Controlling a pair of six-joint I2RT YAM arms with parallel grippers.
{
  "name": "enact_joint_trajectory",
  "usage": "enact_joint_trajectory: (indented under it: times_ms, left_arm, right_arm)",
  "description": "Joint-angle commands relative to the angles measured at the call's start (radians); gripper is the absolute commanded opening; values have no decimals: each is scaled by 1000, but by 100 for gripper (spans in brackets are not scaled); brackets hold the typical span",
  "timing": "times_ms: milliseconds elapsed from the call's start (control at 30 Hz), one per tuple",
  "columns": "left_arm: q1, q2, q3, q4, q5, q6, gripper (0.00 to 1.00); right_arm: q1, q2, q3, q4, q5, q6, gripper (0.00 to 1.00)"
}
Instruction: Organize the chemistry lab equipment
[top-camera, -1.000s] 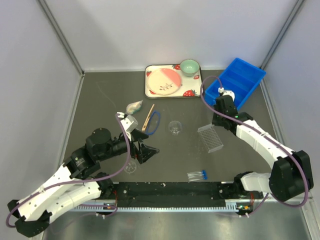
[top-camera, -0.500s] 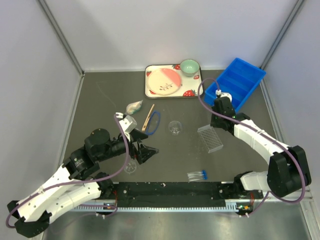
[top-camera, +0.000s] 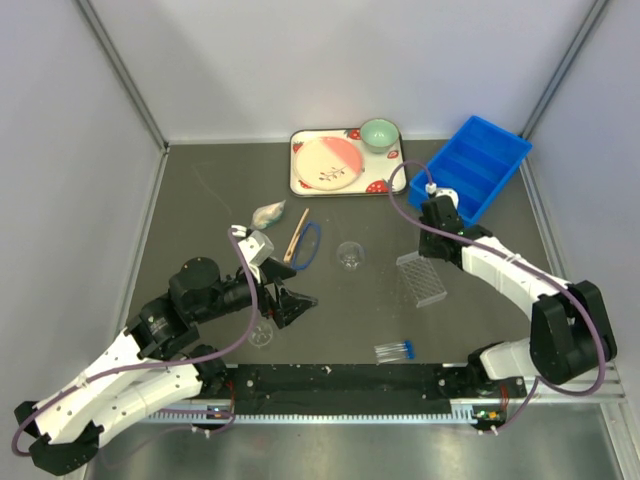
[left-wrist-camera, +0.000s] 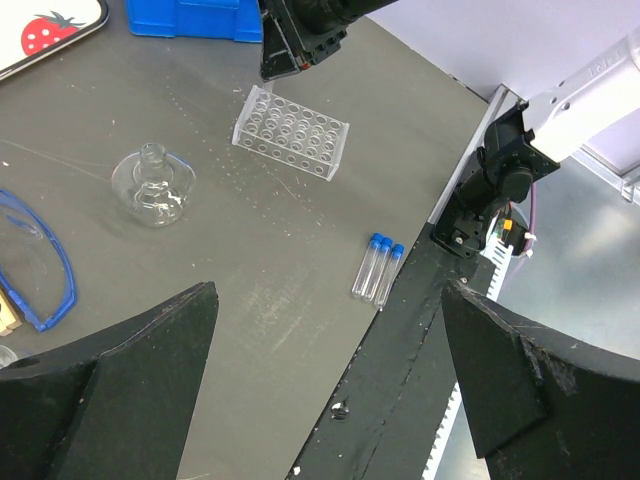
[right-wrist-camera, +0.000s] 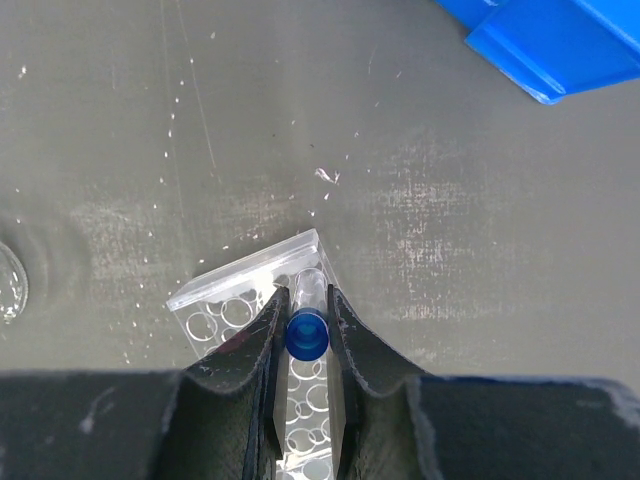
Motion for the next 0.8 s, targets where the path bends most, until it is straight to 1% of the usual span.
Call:
enact_joint_trajectory:
  times_ms: [0,500,600,633,700,767]
  left_arm:
    - [-1,-17,-10,33,-10,9,99]
    - [-1,-11,-8,30,-8,12,99]
    - [-3,-9,-8,28,-10,10,99]
    - [-3,-9,-8,30,-8,10,99]
    - [-3,-9,-8,30,-5,10,99]
    - [-3,-8,-7,28,-7,10,99]
  right_arm:
    - [20,25,17,21,43,-7,0]
    - [25,46,11,30,40,4,0]
    - [26,53,8,30,33,7,5]
    - [25,54,8,30,30,9,10]
    - [26,54,8,28,29,9,15]
    - [28,53,8,27,29,9,24]
